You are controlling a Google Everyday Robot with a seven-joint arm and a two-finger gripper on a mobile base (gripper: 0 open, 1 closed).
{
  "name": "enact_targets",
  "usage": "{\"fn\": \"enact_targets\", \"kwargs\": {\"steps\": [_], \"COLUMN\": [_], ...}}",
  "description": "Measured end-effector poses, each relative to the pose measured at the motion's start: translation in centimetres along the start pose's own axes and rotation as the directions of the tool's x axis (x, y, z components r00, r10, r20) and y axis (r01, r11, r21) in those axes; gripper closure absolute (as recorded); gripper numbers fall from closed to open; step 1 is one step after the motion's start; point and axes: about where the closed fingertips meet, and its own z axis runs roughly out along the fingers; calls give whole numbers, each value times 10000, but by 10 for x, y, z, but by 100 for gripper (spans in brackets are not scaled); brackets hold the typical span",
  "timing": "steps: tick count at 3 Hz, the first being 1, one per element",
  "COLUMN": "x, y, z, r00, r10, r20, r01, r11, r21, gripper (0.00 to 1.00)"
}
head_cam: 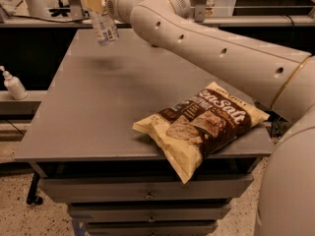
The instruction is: Place blue plastic bottle upright
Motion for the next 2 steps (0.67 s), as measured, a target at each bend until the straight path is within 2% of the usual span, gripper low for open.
{"fn": "enact_targets", "kwargs": {"steps": [1,2], "x": [0,0], "y": [0,-12], "z": [0,-3], "r00": [10000,9988], "r10": [-2,-262], "r20": [-2,418], "r01": [2,258], "r11": [10000,9996], "r21": [-1,103], "gripper": [100,100]}}
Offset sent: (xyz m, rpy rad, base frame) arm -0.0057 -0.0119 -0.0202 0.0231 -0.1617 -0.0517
